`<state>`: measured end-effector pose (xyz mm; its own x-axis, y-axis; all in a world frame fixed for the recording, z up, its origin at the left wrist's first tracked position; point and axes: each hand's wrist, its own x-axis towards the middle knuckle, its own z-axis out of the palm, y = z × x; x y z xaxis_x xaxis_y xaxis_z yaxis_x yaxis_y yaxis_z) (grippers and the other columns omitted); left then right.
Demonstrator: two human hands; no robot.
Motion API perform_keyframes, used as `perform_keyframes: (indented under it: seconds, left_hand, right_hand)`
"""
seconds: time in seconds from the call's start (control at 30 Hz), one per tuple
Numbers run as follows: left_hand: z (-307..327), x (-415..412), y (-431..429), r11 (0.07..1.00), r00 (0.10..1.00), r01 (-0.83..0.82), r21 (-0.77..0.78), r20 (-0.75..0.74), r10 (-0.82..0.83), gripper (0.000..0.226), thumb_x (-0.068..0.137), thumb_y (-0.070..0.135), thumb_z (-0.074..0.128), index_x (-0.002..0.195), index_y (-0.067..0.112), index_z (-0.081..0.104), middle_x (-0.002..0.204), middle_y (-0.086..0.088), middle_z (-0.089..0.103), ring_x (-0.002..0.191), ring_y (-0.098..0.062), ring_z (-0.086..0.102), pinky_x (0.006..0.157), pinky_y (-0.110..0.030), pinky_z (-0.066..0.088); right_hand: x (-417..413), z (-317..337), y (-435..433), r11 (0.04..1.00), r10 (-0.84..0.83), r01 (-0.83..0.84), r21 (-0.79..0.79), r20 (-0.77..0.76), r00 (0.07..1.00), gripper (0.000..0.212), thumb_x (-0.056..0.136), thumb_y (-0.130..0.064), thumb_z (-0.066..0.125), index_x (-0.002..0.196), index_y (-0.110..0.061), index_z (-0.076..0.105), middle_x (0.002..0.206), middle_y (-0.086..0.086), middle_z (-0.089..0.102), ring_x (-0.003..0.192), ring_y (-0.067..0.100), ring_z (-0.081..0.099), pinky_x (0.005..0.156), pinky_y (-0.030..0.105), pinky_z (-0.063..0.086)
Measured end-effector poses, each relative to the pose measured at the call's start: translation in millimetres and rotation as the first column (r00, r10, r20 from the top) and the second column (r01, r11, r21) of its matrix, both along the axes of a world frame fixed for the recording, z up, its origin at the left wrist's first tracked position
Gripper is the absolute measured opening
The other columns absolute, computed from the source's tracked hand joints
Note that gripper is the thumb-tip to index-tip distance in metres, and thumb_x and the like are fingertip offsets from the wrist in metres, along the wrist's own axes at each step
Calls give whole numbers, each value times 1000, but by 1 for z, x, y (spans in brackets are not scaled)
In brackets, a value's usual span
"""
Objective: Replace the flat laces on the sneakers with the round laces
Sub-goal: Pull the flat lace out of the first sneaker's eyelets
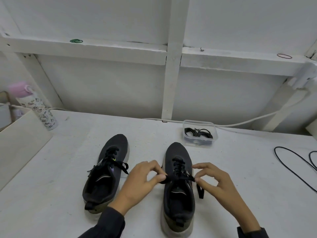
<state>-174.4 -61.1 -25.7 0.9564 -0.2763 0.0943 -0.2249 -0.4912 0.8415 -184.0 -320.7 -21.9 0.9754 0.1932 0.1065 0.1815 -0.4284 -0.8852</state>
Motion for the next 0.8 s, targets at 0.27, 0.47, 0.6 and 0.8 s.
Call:
perform_keyframes:
  seconds: [0.27, 0.47, 0.6, 0.8]
  left_hand:
    - [10, 9, 35, 815, 847, -513, -269, -7, 531, 14, 90, 7, 64, 92, 21, 62, 104, 15, 70, 102, 0, 62, 91, -22, 49]
    - [-4, -4, -9, 967, 951, -250, -45, 176, 254, 22, 82, 36, 62, 104, 37, 64, 124, 23, 56, 126, 0, 45, 114, -25, 21]
    - [-10, -18, -35, 997, 996, -81, -5, 39, 81, 31, 77, 64, 64, 98, 41, 63, 106, 25, 63, 110, 1, 55, 109, -23, 29]
    - [-13, -20, -29, 982, 992, -111, -154, -69, 101, 25, 74, 38, 81, 94, 32, 67, 93, 15, 68, 92, -4, 64, 85, -20, 50]
  right_hand:
    - [7, -5, -71, 931, -354, 356, 76, -46, 934, 23, 88, -5, 66, 77, -25, 67, 107, -14, 70, 105, 14, 63, 89, 29, 46]
    - [4, -4, -22, 1000, -21, 21, -5, -4, 1000, 31, 84, -21, 71, 112, -32, 69, 120, -18, 65, 117, 4, 57, 91, 20, 46]
    - [3, -6, 9, 990, 137, -134, 48, -55, 989, 21, 85, -19, 74, 103, -28, 75, 105, -13, 70, 108, 9, 63, 88, 17, 47]
    - [4, -6, 10, 988, 103, -89, 129, -111, 988, 13, 87, -16, 72, 79, -27, 71, 85, -3, 72, 84, 11, 67, 70, 17, 49]
